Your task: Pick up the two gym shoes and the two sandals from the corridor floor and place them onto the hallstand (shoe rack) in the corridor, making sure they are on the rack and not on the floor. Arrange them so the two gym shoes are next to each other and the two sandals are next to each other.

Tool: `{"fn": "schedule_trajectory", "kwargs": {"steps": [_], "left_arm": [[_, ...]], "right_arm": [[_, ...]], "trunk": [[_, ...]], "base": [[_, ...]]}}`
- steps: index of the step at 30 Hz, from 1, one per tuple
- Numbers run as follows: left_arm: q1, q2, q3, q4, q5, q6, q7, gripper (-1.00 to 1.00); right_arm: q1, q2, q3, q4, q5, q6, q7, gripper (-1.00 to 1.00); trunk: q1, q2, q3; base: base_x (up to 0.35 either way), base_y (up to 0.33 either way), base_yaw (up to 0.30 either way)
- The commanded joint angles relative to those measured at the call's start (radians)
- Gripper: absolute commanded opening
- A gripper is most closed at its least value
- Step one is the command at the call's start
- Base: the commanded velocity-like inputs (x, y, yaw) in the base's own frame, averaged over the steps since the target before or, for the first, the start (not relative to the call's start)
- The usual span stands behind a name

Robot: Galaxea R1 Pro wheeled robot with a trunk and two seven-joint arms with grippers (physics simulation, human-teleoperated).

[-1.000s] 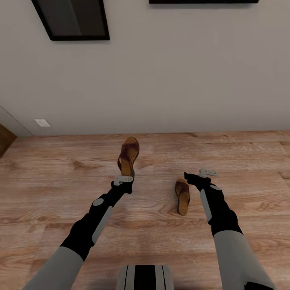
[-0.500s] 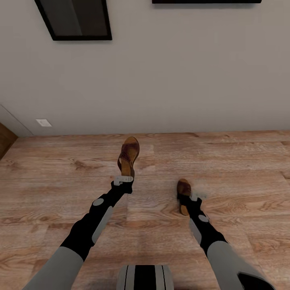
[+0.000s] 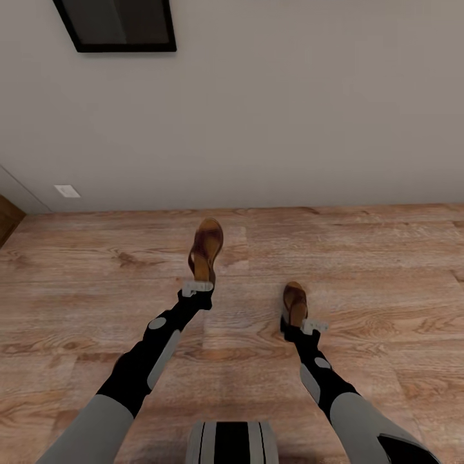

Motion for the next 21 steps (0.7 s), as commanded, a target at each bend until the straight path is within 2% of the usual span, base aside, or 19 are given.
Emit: {"fn": "schedule_trajectory", "kwargs": {"steps": [1, 9, 15, 21], "left_arm": [[0.0, 0.0, 0.001, -0.001, 0.011, 0.006, -0.003, -1.0], [0.0, 0.001, 0.001, -0.002, 0.011, 0.006, -0.003, -1.0], [0.0, 0.001, 0.001, -0.003, 0.011, 0.006, -0.003, -1.0], [0.0, 0.001, 0.001, -0.003, 0.011, 0.006, -0.003, -1.0]], "right_arm": [[-0.001, 0.0, -0.004, 0.002, 0.003, -0.003, 0.0, 1.0], [-0.001, 0.0, -0.004, 0.004, 0.002, -0.003, 0.001, 1.0], [-0.001, 0.001, -0.004, 0.004, 0.002, -0.003, 0.0, 1.0], [-0.001, 0.001, -0.003, 0.004, 0.002, -0.003, -0.002, 1.0]], "trunk": [[0.0, -0.001, -0.006], [0.004, -0.002, -0.05], [0.004, -0.002, -0.057], [0.004, -0.002, -0.058]], "base": [[0.0, 0.0, 0.0], [0.0, 0.0, -0.015], [0.0, 0.0, -0.11], [0.0, 0.0, -0.024]]}}
